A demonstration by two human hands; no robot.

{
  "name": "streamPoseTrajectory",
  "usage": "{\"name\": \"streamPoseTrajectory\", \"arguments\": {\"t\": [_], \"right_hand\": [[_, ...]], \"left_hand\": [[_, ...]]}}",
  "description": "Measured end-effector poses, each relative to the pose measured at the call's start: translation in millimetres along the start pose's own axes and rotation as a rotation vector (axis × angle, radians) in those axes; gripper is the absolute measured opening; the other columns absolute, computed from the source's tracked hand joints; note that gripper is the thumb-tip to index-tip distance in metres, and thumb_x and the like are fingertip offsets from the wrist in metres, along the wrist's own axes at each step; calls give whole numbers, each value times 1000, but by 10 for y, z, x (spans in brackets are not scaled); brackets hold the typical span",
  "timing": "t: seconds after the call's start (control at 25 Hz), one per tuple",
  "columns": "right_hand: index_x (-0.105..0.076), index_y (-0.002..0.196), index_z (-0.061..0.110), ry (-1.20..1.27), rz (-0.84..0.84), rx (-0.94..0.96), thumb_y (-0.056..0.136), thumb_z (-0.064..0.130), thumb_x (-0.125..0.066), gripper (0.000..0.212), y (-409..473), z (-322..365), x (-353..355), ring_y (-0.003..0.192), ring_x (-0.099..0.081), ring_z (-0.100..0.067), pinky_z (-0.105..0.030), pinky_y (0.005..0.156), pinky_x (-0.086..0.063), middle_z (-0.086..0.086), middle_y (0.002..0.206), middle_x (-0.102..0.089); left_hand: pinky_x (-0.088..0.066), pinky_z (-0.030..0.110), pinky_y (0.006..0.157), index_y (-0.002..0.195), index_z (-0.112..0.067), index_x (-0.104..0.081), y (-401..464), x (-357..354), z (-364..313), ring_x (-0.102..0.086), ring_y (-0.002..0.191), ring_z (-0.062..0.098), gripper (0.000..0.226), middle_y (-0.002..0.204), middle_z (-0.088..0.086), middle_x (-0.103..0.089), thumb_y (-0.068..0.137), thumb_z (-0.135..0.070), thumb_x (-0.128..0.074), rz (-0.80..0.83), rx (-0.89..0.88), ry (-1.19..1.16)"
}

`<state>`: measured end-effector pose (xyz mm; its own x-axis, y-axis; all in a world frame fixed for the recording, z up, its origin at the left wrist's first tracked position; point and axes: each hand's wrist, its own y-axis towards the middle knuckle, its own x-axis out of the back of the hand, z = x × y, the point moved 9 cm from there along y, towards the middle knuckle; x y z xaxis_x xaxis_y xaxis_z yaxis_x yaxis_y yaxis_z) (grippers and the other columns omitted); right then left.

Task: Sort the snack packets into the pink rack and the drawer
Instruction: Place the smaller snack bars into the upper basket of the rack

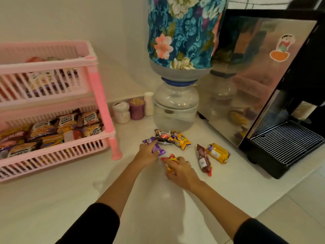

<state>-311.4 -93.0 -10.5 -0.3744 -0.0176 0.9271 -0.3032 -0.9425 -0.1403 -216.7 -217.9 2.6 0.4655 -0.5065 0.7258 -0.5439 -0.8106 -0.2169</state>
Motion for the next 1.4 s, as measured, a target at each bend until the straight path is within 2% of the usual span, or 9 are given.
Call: {"name": "streamPoseTrajectory", "arguments": {"t": [0.16,0.4,0.52,0.64,0.76,0.92,1.08,1.28,1.4], "right_hand": [[-38,136,35,6,30,68,85,29,-52,53,72,-155,16,108,-48,-34,-39,86,-47,-12,116,-47],[-41,128,29,22,45,132,85,34,-58,46,110,-308,37,107,-51,-33,-37,84,-49,-10,114,-51],[-46,121,27,155,19,109,81,40,-61,45,129,-324,106,99,-57,-26,-31,76,-49,-8,111,-56],[-49,116,27,399,0,90,73,32,-68,47,119,-263,249,82,-60,-13,-13,52,-46,-2,105,-59],[-52,109,36,673,-97,133,73,24,-72,43,70,-37,561,71,-62,0,-9,46,-46,13,92,-59],[-51,108,44,868,-250,274,74,25,-77,47,18,475,1303,75,-63,-2,-18,57,-55,16,82,-62],[-56,116,50,964,-292,497,77,33,-76,47,-106,1259,2160,78,-68,-11,-22,57,-56,11,94,-66],[-55,116,45,1080,-372,714,73,42,-72,47,-137,2294,3080,81,-70,-17,-35,61,-60,10,91,-67],[-50,121,39,1063,-410,746,77,34,-70,49,138,2877,3415,87,-68,-23,-41,64,-61,-3,100,-62]], "left_hand": [[-36,39,108,146,-32,-34,333,-74,0,-44,125,39,52,141,20,-31,96,-38,-44,-108,143,-1],[-47,42,87,109,-26,-50,208,-113,151,-46,107,37,23,119,15,-43,87,-27,-54,-264,274,177],[-48,38,76,110,-31,-34,87,-166,234,-47,94,33,43,110,13,-40,77,-22,-61,-196,365,80],[-53,32,68,129,-24,-17,-100,-153,293,-57,79,23,76,93,8,-48,74,-17,-69,-100,381,-181],[-52,28,63,136,-17,-14,-325,32,153,-60,76,20,76,102,13,-60,80,-21,-66,-84,278,-376],[-43,12,50,130,-28,-36,-746,736,-385,-60,66,1,52,92,-8,-64,86,-44,-59,-213,5,-433],[-43,9,62,104,-55,-43,-1395,1855,-881,-57,79,-19,16,92,-30,-58,89,-51,-48,-452,-252,-445],[-45,32,66,86,-45,-54,-1819,3265,-1093,-59,72,4,15,80,-17,-63,79,-49,-41,-694,-325,-475],[-49,32,63,115,-27,-50,-1674,4008,-1026,-63,76,14,38,97,1,-63,80,-44,-49,-760,-250,-455]]}}
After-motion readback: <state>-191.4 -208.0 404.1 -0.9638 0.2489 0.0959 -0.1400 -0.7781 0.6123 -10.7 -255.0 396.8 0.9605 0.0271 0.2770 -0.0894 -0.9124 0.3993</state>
